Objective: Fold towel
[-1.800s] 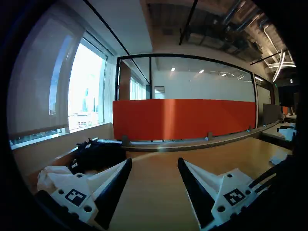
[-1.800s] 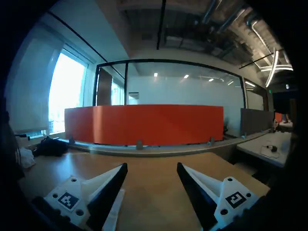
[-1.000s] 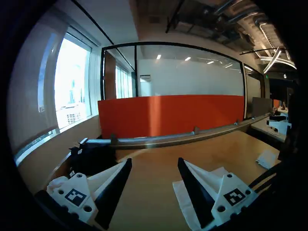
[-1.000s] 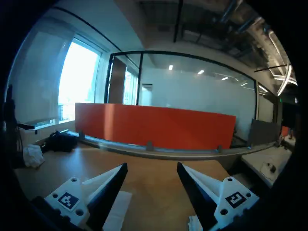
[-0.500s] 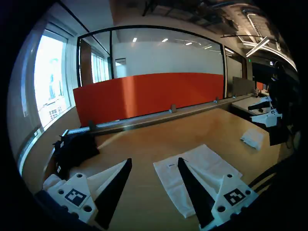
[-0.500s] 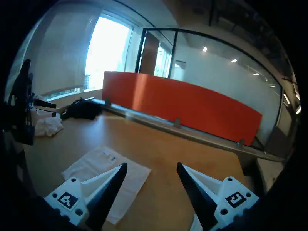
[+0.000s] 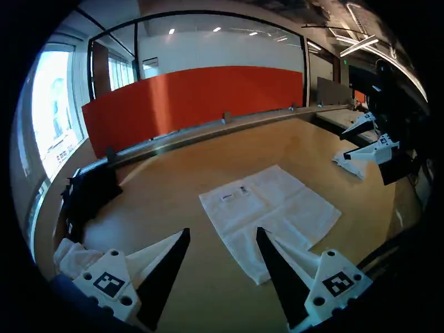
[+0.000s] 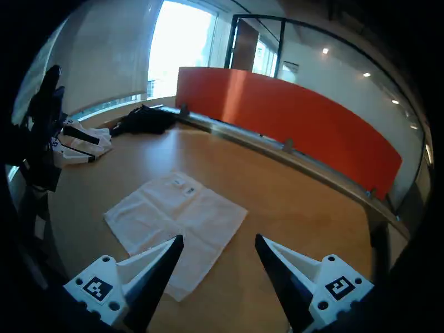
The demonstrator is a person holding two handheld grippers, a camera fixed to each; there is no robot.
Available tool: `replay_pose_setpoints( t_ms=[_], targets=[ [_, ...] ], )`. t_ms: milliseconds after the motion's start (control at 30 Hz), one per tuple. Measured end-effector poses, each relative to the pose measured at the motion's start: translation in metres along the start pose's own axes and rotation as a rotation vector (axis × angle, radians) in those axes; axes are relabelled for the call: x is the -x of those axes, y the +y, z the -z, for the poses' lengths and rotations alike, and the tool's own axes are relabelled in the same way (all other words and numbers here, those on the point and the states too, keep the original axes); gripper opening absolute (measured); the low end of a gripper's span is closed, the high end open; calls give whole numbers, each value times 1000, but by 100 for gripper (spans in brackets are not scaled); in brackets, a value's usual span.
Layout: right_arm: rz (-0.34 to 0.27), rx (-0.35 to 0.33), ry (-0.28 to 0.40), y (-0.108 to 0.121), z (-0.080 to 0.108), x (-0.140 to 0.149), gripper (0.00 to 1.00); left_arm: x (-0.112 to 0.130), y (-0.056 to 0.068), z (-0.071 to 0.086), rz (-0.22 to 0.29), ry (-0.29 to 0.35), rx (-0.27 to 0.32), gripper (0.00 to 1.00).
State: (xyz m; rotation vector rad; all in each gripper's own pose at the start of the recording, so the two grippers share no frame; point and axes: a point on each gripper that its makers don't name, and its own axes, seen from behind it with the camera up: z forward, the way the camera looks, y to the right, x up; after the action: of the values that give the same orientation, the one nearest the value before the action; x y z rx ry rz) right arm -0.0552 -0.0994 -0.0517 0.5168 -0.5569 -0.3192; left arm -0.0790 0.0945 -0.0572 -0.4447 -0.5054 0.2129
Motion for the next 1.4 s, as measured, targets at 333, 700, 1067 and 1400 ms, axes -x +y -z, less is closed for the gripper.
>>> replay_pose_setpoints(
  t_ms=[333,700,1067,1400],
  targets=[
    [-1,-35,-66,-20,-11,36,100,46,18,-14,-6,-91,43,88],
    [-18,-64,-142,-40,-24,82,100,91,35,-33,-23,-194,87,88],
    [-20,-98,-204,-51,-34,118,99,126,53,-48,-23,-286,137,88],
    [-27,-122,-251,-57,-37,146,98,142,67,-56,-26,-340,170,88]
  ],
)
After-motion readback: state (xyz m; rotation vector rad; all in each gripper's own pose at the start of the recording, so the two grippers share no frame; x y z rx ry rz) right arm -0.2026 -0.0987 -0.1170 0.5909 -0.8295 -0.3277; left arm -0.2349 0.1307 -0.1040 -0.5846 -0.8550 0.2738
